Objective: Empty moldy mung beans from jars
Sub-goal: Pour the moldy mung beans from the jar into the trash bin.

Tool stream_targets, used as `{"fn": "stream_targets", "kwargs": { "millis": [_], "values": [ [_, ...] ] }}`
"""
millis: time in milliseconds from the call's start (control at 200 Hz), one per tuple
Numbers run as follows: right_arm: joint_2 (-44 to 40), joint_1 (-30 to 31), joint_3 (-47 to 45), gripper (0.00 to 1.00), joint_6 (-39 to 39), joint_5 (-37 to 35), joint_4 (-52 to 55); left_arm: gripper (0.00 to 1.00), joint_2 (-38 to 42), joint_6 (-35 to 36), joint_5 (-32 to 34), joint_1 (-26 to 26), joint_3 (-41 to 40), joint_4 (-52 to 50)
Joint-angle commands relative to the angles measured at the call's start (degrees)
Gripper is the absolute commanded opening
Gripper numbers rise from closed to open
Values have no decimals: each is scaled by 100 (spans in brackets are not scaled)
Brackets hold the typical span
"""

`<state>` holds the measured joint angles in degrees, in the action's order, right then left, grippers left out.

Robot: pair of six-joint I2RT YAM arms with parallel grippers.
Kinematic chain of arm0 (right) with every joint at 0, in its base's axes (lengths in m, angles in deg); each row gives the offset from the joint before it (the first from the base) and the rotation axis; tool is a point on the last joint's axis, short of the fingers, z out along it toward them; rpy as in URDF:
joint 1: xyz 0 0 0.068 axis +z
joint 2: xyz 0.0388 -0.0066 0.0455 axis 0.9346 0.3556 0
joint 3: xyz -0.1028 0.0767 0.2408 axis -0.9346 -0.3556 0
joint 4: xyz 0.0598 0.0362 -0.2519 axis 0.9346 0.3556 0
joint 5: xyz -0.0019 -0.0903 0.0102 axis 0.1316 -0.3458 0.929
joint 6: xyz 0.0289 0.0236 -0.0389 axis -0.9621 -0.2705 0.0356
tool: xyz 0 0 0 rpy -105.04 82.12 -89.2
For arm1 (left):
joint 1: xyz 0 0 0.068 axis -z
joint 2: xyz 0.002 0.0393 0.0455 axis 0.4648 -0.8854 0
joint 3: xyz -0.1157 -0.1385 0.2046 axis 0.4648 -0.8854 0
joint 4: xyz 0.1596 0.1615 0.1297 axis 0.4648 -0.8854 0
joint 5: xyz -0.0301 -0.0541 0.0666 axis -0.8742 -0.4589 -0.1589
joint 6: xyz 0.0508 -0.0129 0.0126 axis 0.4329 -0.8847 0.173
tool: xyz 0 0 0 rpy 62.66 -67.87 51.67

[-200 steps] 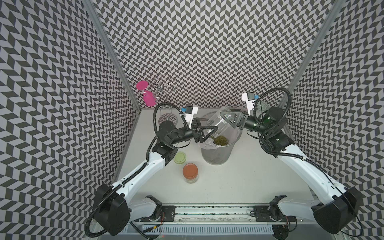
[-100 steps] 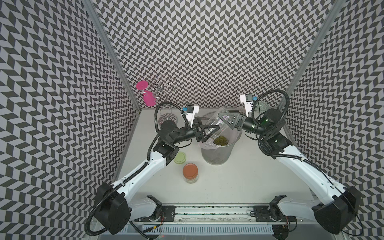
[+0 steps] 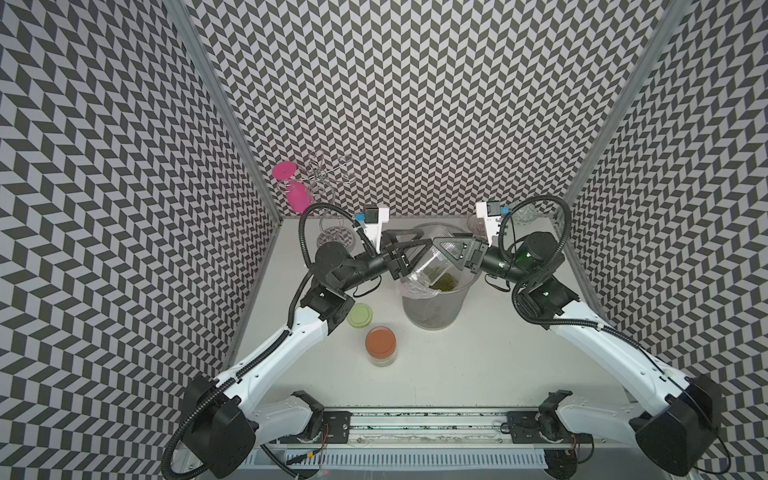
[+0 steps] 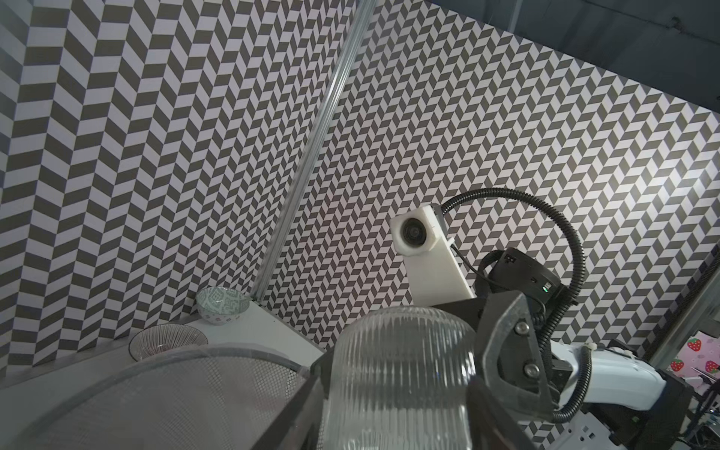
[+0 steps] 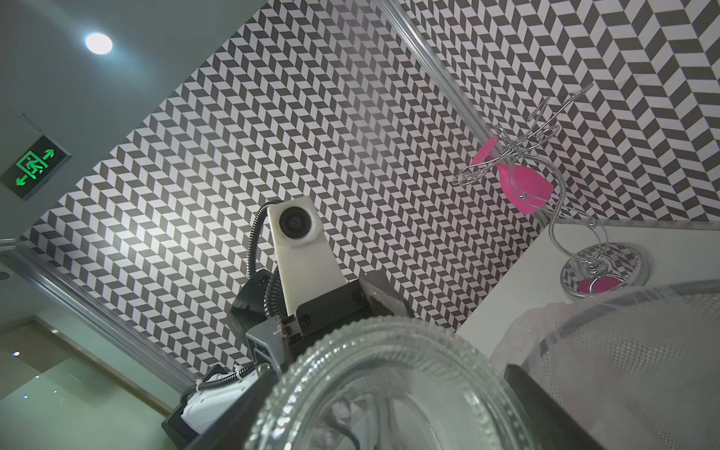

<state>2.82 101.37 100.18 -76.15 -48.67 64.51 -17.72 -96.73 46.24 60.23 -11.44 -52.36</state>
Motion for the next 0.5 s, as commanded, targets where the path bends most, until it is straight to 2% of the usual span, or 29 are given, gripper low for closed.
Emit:
{"fn": "stream_targets", "kwargs": {
  "millis": [0,25,40,55,245,355,496],
  "values": [
    [-409,84,-30,62,-147,-381,-1054,82,203,178,416,51,85,-415],
    [-426,85,-7,62,-107,-441,-1007,88,286,243,524,51,70,-525],
    [-436,84,14,62,-75,-471,-966,97,354,266,585,51,53,-588],
    [-449,85,39,62,-49,-504,-925,99,416,292,635,46,37,-635],
    [-439,-45,345,62,53,-640,-739,100,1280,610,1202,9,-79,-1767],
    [-337,-118,493,62,-36,-599,-792,100,1468,471,1065,-28,43,-2419],
    [-241,-159,561,62,-158,-556,-956,100,1553,-8,511,-29,32,-2652]
  ]
}}
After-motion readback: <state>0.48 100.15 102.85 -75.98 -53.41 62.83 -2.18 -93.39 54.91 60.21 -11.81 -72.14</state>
